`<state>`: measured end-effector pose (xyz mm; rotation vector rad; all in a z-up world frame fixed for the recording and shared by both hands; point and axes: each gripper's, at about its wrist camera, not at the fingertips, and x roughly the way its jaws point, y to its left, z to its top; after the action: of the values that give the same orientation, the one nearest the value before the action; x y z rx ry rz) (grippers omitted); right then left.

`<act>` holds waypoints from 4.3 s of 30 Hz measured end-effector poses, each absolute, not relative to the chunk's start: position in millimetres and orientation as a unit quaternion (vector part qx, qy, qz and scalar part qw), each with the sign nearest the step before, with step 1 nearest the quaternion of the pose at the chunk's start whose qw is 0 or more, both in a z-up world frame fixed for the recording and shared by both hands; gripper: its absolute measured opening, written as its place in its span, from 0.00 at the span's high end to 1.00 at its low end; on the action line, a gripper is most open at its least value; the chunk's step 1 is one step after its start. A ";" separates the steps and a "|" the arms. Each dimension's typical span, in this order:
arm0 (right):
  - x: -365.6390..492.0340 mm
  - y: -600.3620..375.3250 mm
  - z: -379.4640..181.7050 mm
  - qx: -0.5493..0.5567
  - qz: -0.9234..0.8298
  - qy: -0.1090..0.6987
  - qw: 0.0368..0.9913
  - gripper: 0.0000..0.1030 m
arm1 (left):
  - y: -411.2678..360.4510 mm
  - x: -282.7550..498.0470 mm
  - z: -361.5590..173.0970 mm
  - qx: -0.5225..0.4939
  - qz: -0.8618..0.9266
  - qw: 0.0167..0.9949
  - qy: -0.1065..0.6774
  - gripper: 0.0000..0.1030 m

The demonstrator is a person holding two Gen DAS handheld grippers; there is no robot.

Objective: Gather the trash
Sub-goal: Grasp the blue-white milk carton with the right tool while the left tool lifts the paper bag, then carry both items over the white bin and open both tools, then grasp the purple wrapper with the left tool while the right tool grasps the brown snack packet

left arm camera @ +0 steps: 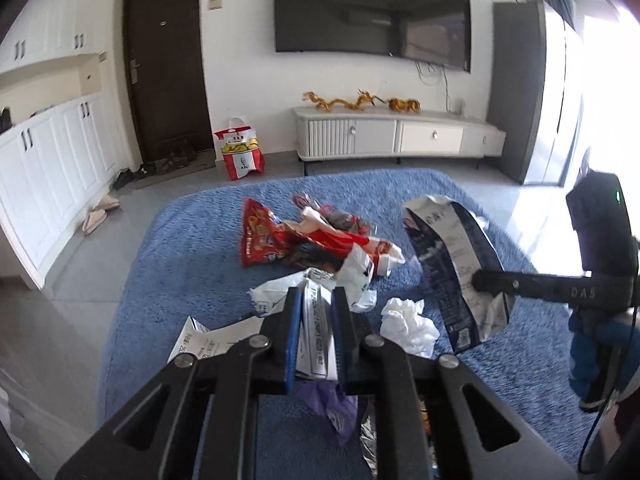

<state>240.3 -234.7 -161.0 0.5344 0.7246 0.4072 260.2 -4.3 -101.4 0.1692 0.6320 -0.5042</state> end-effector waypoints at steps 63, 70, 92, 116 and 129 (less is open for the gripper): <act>-35.6 -464.9 -181.8 0.236 -0.220 0.325 0.889 0.64 | -309.3 113.9 -64.6 0.084 -0.536 0.767 0.342 0.59; -16.1 -407.7 -112.9 0.182 -0.162 0.270 0.931 0.59 | -207.0 125.9 -28.7 0.059 -0.474 0.822 0.310 0.52; 64.5 -245.3 -17.4 0.098 0.056 0.245 0.963 0.49 | 88.6 167.9 -31.5 -0.030 -0.260 0.921 0.290 0.41; 215.5 -163.8 -179.5 0.134 0.265 0.466 0.834 0.47 | 42.6 303.1 -174.2 -0.022 -0.289 0.840 0.460 0.42; 247.1 -142.2 -206.4 0.154 0.305 0.486 0.804 0.51 | 38.7 312.5 -191.7 -0.026 -0.309 0.828 0.466 0.83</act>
<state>247.1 -142.2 -206.4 0.3288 1.0414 0.6527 312.5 38.7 -191.7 -0.0545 0.9903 -0.6558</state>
